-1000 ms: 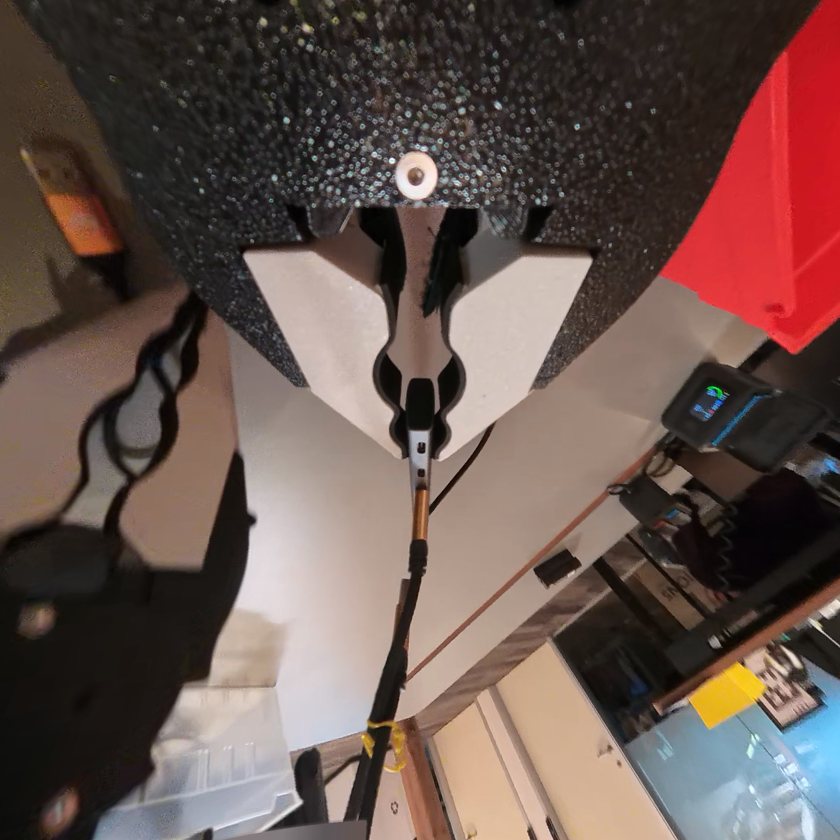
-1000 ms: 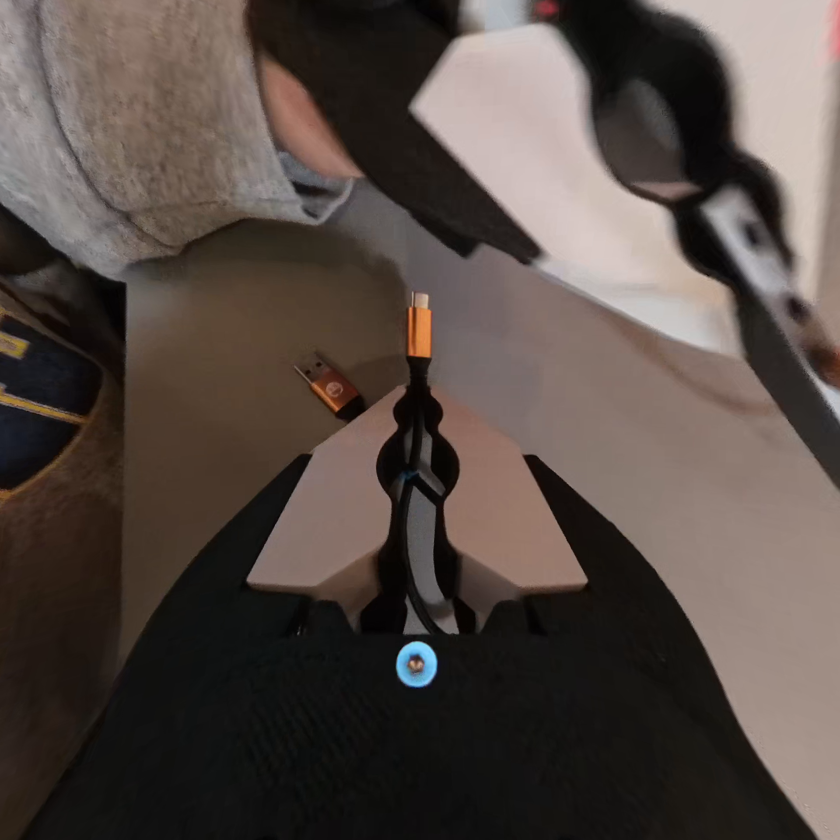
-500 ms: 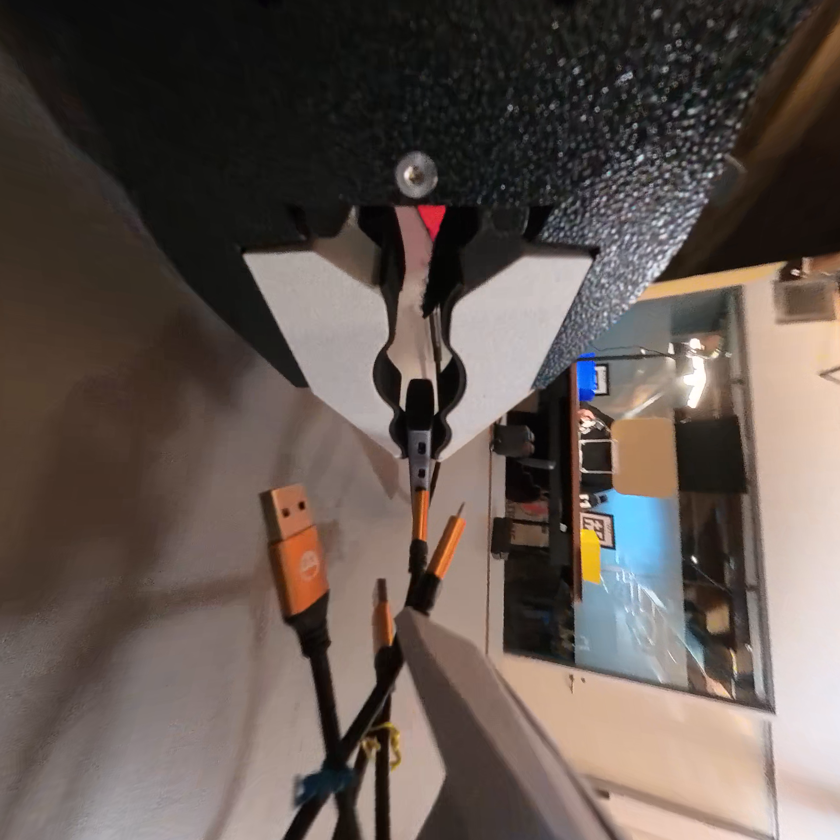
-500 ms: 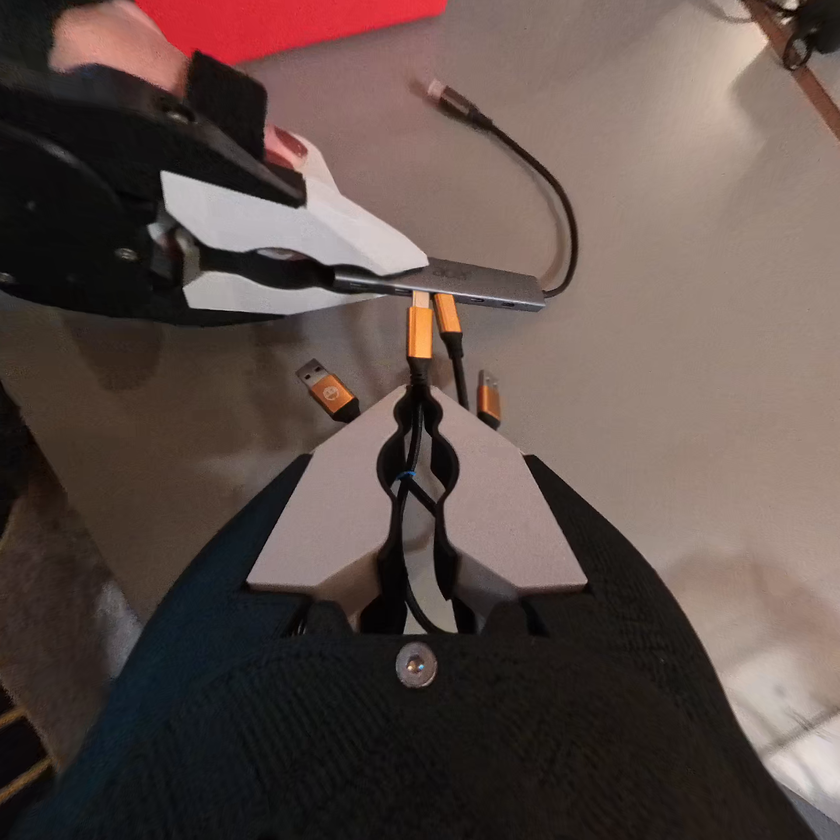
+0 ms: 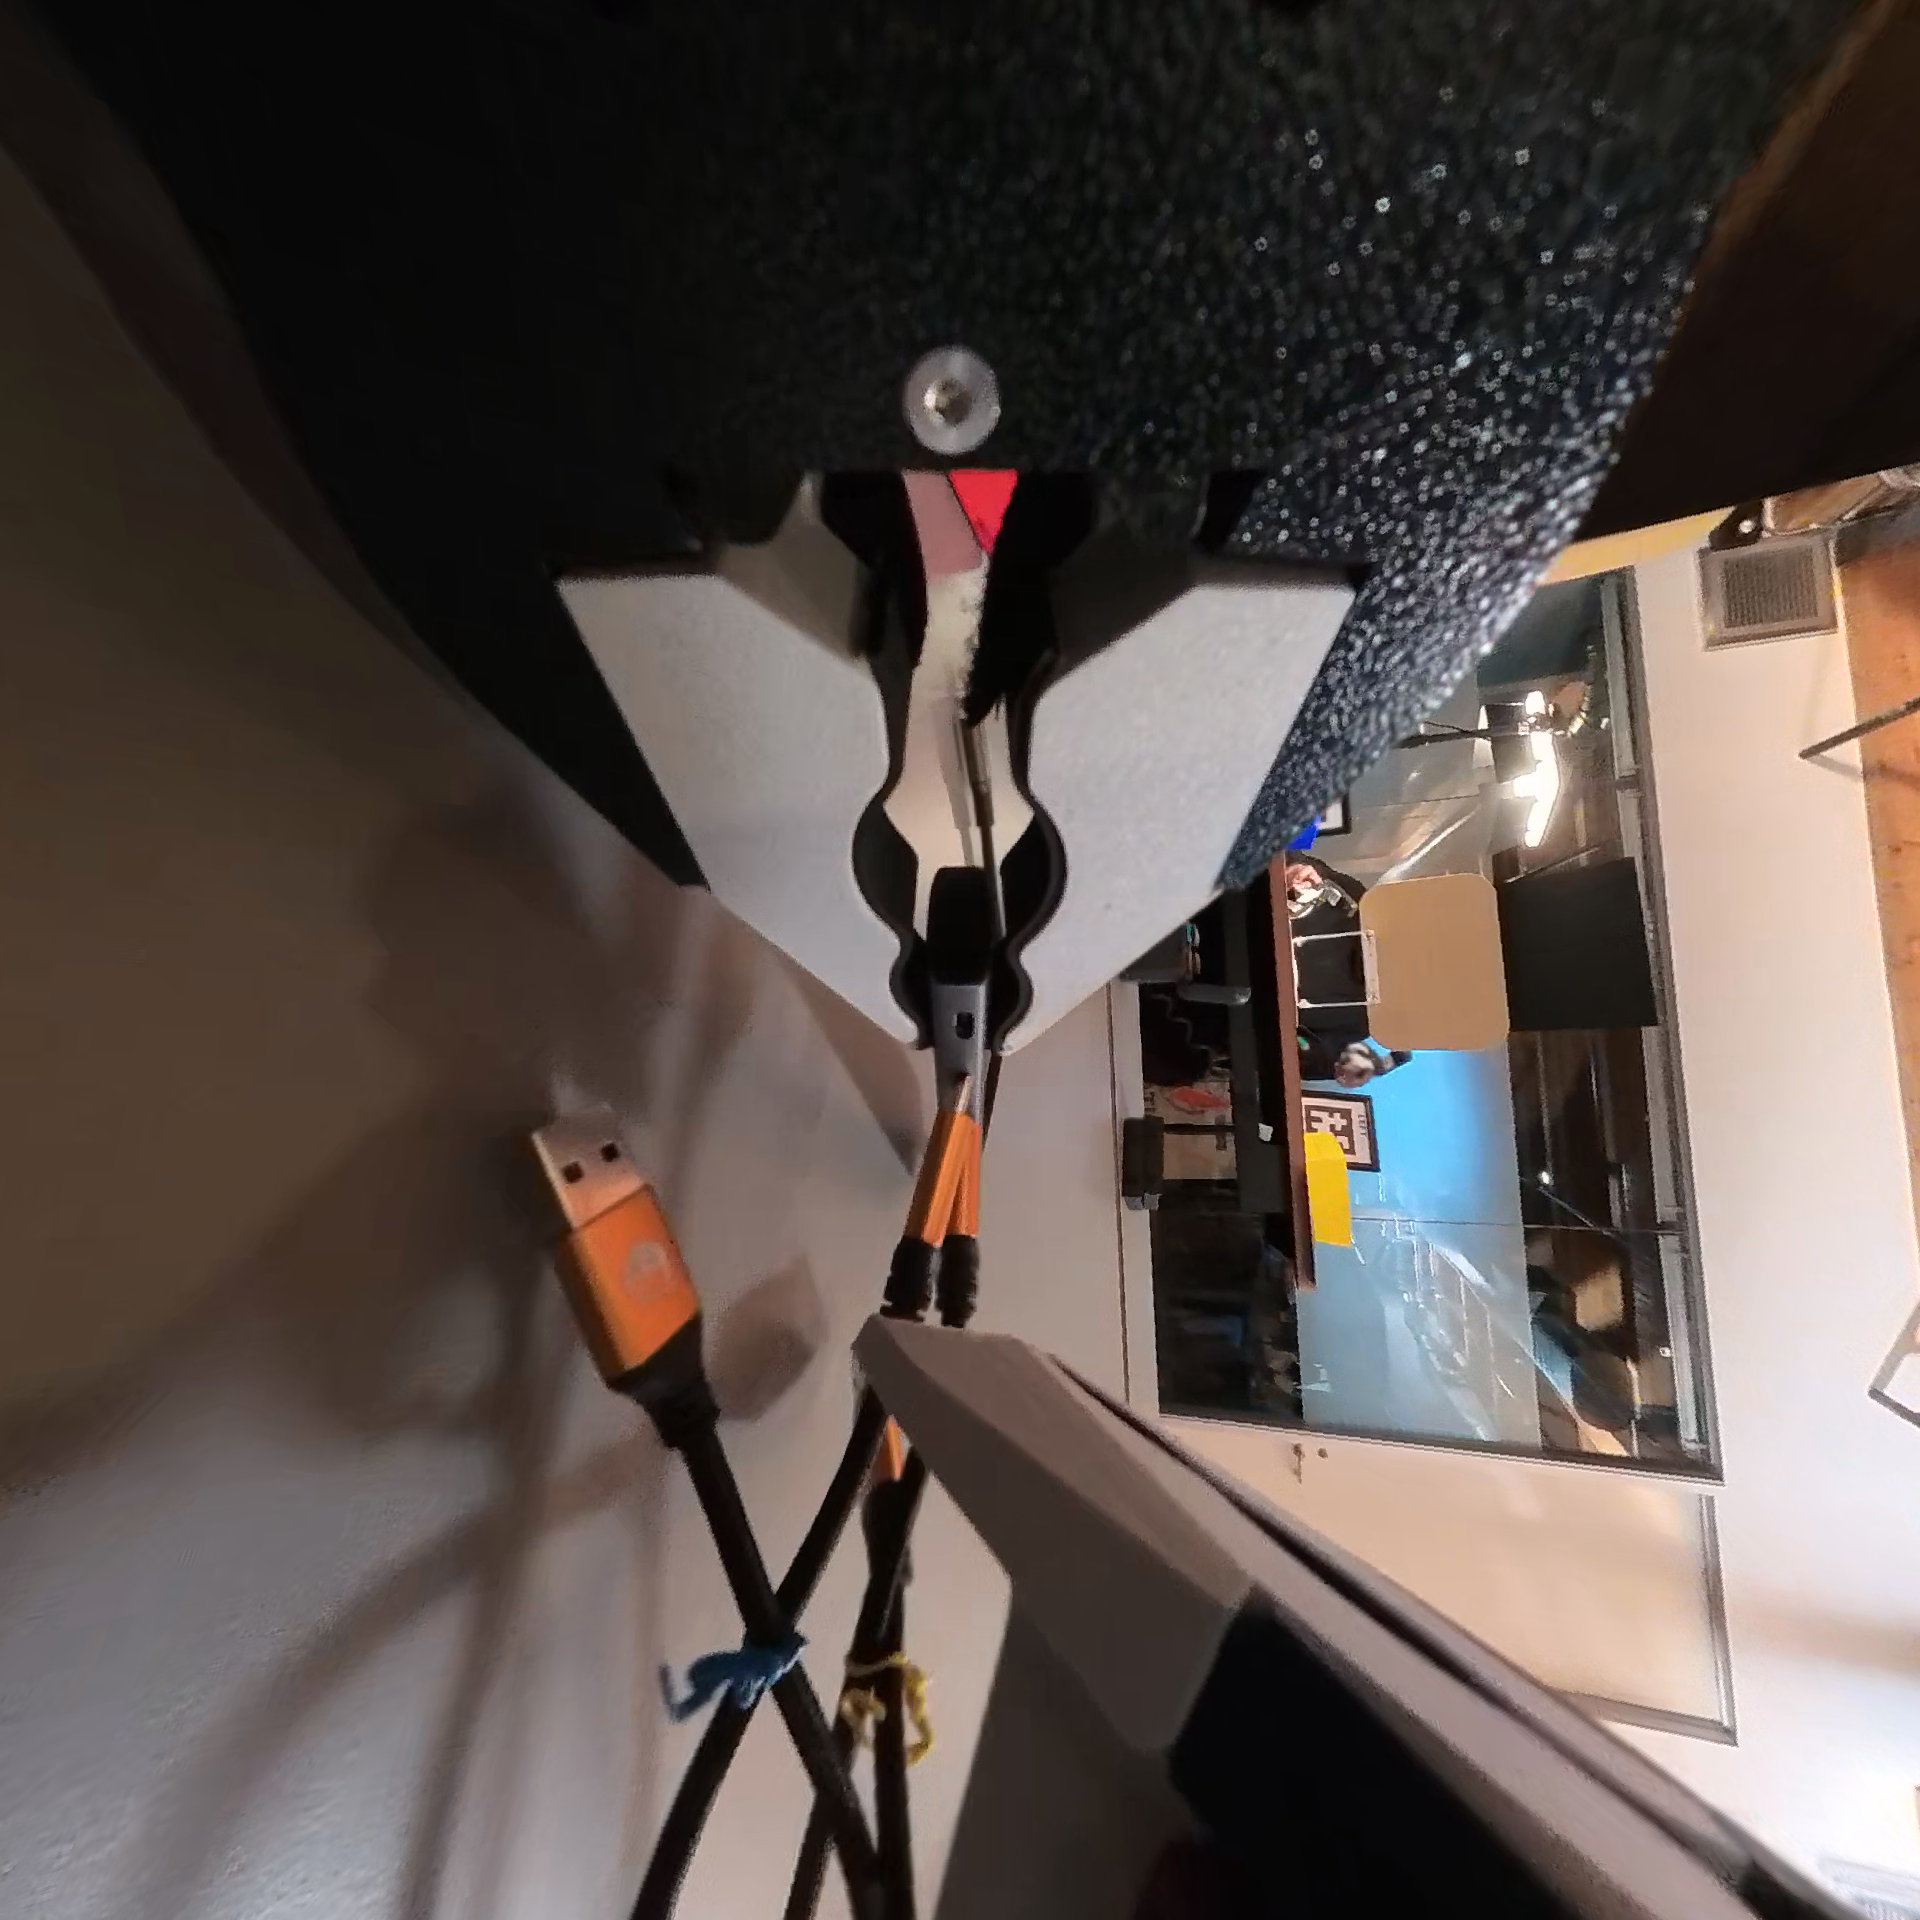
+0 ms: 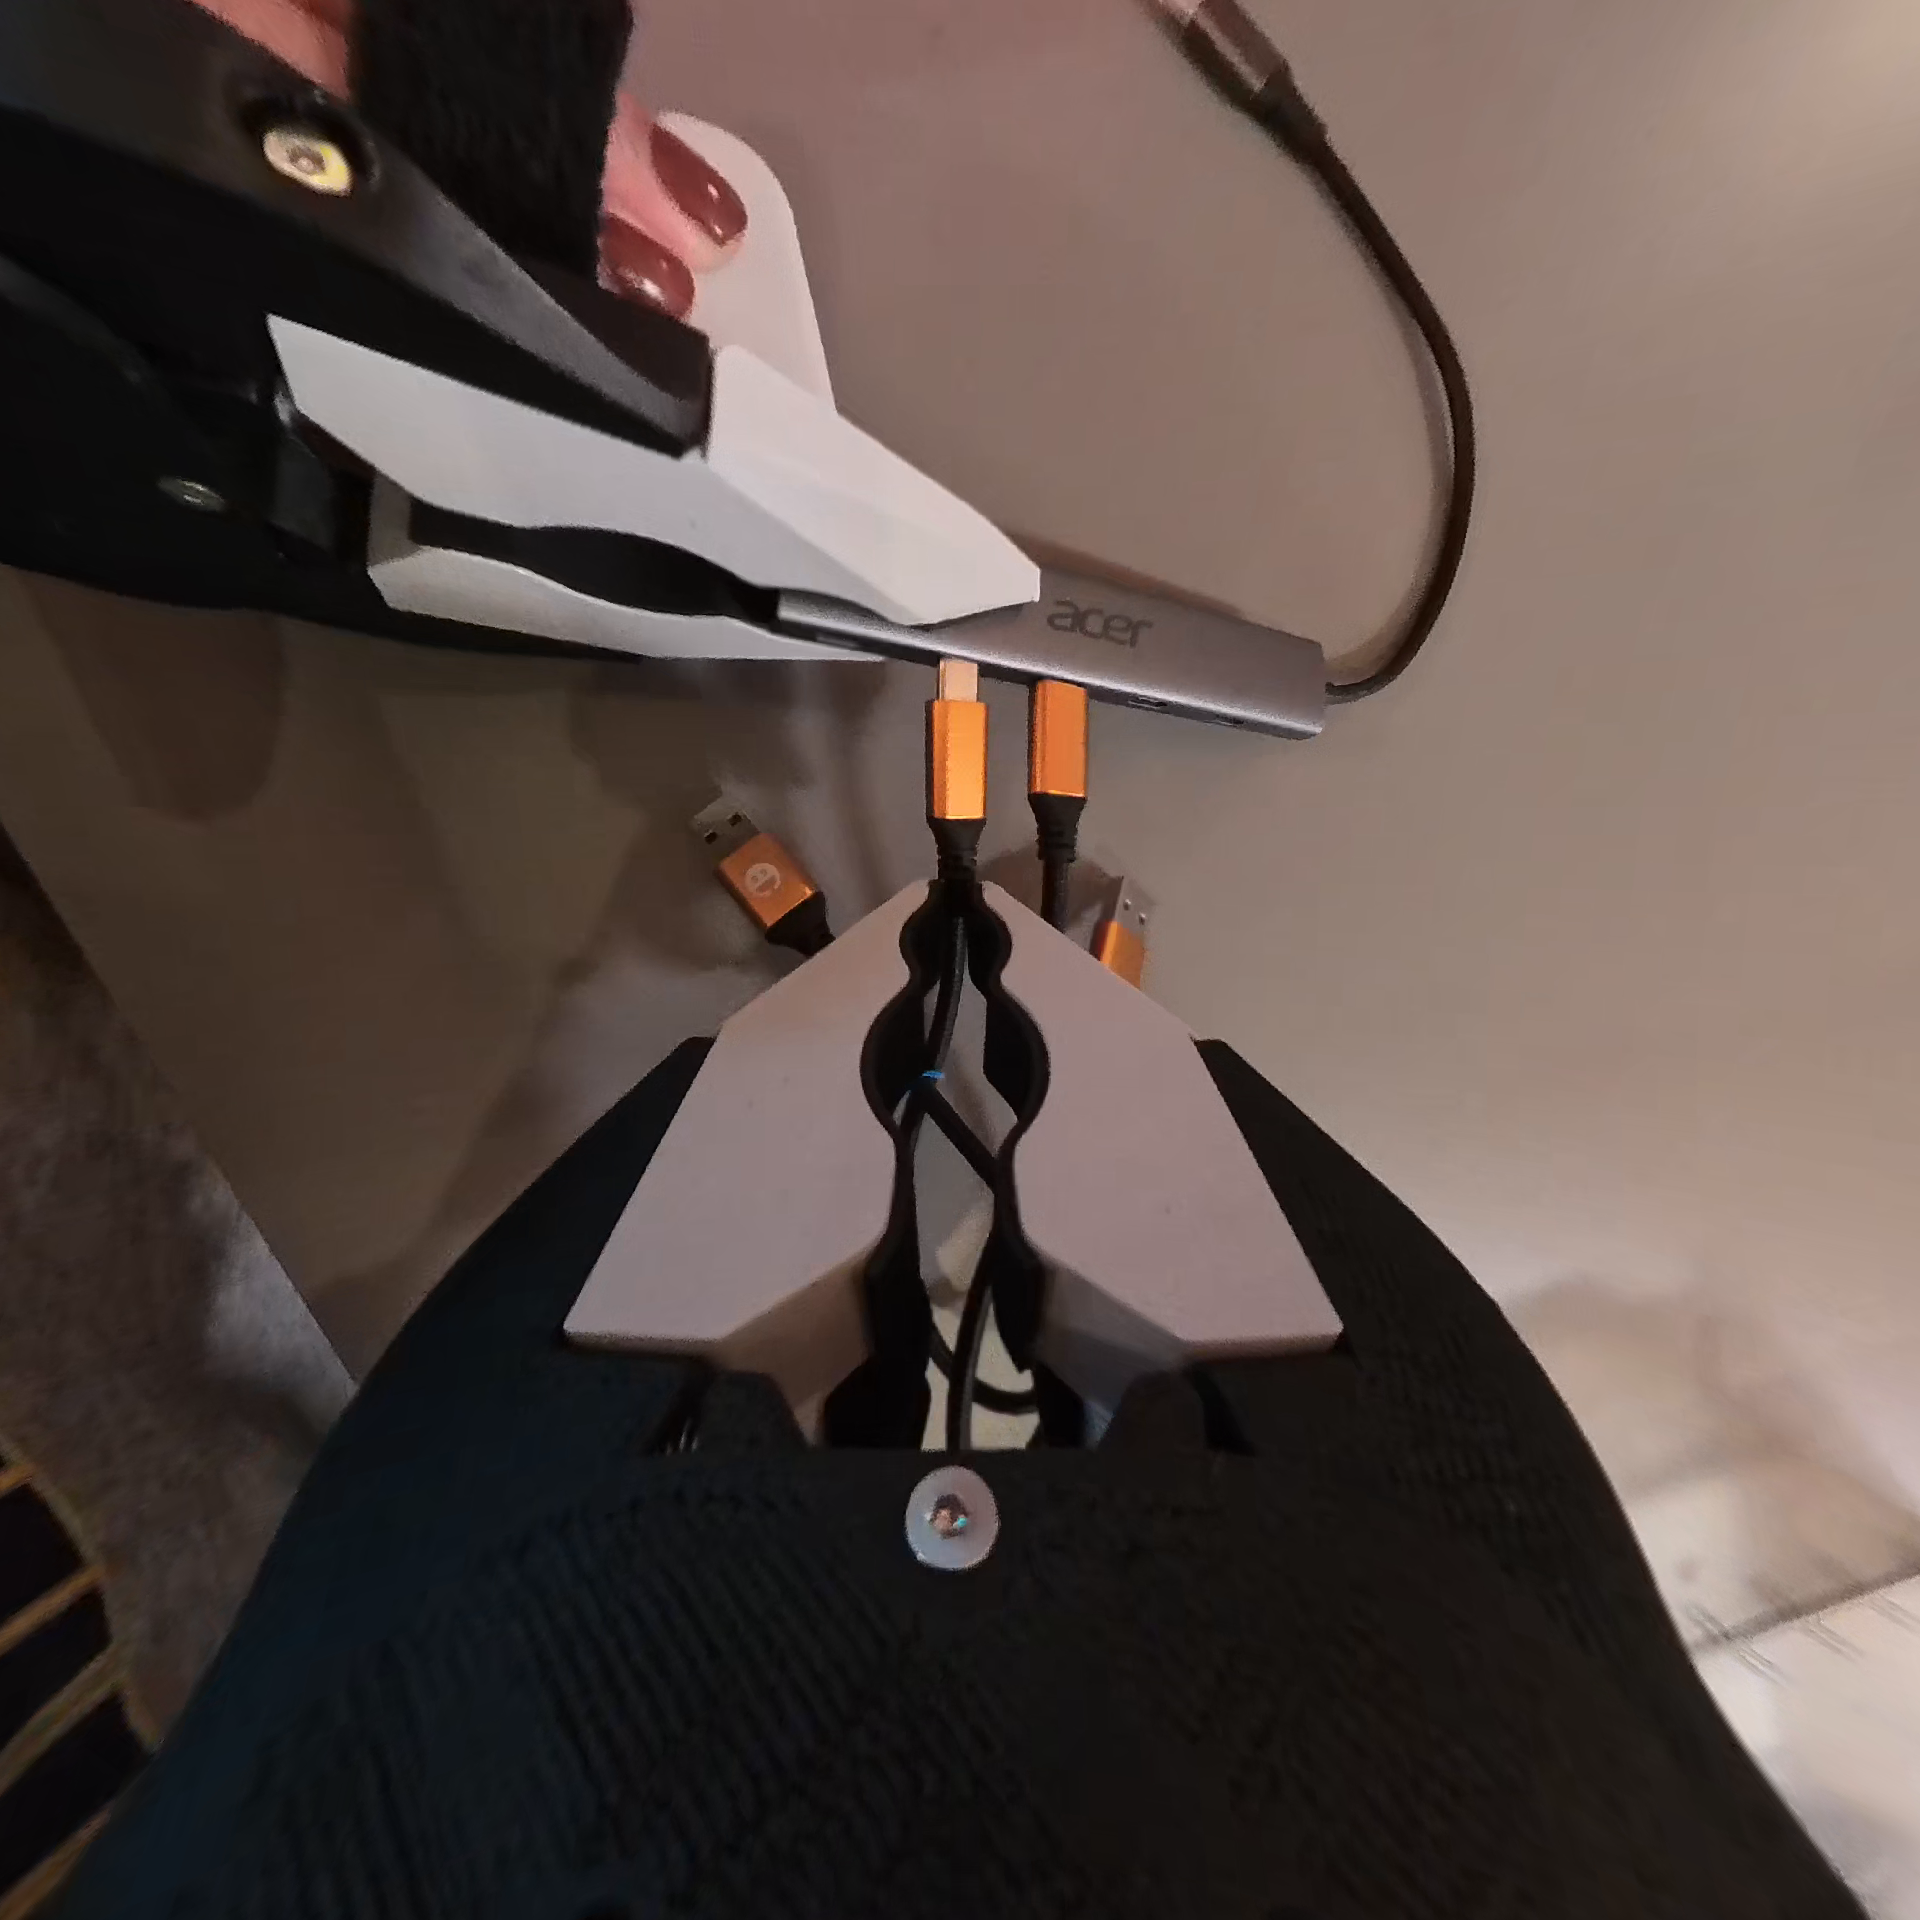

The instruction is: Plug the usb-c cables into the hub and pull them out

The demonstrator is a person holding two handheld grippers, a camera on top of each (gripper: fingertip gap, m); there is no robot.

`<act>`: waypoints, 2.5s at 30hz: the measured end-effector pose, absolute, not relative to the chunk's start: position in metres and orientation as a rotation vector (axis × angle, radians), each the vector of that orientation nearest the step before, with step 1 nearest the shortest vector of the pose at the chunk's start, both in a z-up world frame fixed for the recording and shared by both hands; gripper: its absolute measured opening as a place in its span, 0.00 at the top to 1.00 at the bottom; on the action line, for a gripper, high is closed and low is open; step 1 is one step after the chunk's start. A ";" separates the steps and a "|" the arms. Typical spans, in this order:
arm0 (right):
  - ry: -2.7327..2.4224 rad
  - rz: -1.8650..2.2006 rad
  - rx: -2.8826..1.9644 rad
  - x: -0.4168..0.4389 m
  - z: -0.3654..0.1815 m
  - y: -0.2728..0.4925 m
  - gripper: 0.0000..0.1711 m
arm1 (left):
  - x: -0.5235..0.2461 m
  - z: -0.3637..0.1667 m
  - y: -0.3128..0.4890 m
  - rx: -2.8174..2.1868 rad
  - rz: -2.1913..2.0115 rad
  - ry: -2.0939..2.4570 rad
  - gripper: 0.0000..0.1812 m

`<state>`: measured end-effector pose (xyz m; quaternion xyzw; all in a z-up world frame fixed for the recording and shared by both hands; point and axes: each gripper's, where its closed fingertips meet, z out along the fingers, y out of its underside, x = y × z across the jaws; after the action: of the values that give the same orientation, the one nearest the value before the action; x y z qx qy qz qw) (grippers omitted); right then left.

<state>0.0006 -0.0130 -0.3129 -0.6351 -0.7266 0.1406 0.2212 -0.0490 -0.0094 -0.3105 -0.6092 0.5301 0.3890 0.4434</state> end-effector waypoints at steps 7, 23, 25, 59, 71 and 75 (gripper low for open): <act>-2.033 0.317 -1.765 0.005 -0.316 -0.008 0.99 | -0.048 -0.311 -0.010 -1.501 0.980 1.331 0.96; -2.051 0.342 -1.742 0.003 -0.314 -0.013 0.99 | -0.049 -0.313 -0.010 -1.499 0.998 1.345 0.96; -2.053 0.342 -1.738 0.003 -0.313 -0.013 0.99 | -0.049 -0.313 -0.010 -1.498 1.004 1.348 0.96; -1.965 0.412 -1.650 -0.005 -0.301 -0.014 1.00 | -0.048 -0.314 -0.009 -1.582 0.918 1.268 0.96; -1.948 0.375 -1.628 -0.007 -0.304 -0.016 0.99 | -0.050 -0.316 -0.009 -1.566 0.930 1.285 0.96; -1.851 0.416 -1.492 -0.016 -0.282 -0.013 0.83 | -0.053 -0.313 -0.008 -1.624 0.816 1.206 0.96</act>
<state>-0.0160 -0.0129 -0.2820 -0.5777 -0.7167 0.1609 0.3560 -0.0526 -0.0076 -0.3126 -0.6604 0.4902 0.3317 0.4621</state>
